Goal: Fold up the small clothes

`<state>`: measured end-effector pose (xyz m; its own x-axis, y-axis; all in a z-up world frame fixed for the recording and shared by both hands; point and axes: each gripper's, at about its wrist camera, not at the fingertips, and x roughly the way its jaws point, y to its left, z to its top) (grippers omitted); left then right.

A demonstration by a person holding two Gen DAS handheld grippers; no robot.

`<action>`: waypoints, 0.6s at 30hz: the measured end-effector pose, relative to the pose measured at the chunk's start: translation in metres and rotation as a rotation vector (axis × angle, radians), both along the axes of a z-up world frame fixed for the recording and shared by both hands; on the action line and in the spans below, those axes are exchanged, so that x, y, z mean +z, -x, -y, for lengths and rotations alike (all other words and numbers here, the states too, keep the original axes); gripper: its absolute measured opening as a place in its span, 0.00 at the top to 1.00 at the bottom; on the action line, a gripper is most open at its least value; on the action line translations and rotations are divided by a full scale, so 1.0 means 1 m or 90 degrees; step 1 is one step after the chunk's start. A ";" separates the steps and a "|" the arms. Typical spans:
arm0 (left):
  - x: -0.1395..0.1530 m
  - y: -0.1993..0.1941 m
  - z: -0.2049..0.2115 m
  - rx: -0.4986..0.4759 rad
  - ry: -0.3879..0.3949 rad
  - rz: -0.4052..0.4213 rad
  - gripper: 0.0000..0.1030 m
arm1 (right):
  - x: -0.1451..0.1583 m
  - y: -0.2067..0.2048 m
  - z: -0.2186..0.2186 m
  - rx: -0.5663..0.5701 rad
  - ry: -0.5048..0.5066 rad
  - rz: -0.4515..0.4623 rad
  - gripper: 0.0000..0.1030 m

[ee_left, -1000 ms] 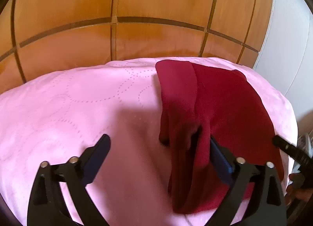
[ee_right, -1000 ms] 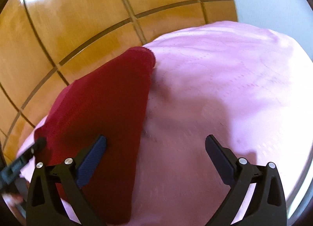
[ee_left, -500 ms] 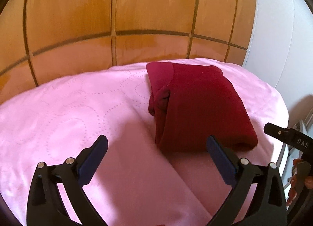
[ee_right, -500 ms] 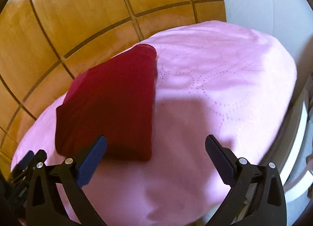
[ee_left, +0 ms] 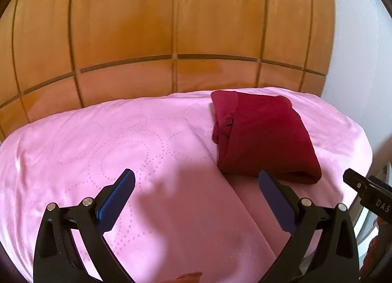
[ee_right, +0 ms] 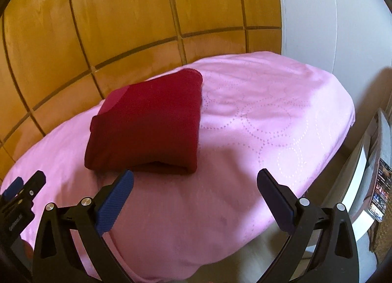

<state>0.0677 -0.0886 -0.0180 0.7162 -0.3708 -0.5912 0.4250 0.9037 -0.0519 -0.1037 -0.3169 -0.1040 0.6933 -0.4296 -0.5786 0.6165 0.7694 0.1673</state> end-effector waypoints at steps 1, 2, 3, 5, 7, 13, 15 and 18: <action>0.002 0.000 -0.001 0.004 0.002 -0.001 0.02 | 0.002 0.000 -0.001 0.004 0.002 0.003 0.04; 0.004 0.000 0.000 0.007 0.003 -0.003 0.02 | 0.004 0.002 -0.002 0.007 0.007 0.006 0.04; 0.005 0.001 0.001 0.007 0.001 -0.004 0.02 | 0.005 0.002 -0.003 0.010 0.011 0.007 0.04; 0.005 0.001 0.004 0.002 -0.007 -0.005 0.02 | 0.008 0.004 -0.009 0.021 0.014 0.013 0.04; 0.005 0.003 0.009 -0.006 -0.016 -0.003 0.02 | 0.008 0.003 -0.010 0.029 0.016 0.016 0.03; 0.005 0.011 0.017 -0.027 -0.034 0.010 0.02 | 0.010 0.004 -0.010 0.019 0.030 0.015 0.03; 0.006 0.012 0.018 -0.029 -0.033 0.008 0.02 | 0.011 0.005 -0.010 0.014 0.032 0.015 0.04; 0.008 0.011 0.014 -0.025 -0.025 0.000 0.02 | 0.011 0.004 -0.012 0.018 0.033 0.012 0.03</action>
<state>0.0564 -0.1026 -0.0103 0.7016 -0.3750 -0.6059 0.4601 0.8877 -0.0165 -0.1076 -0.3050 -0.0930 0.7161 -0.4390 -0.5427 0.5918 0.7941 0.1385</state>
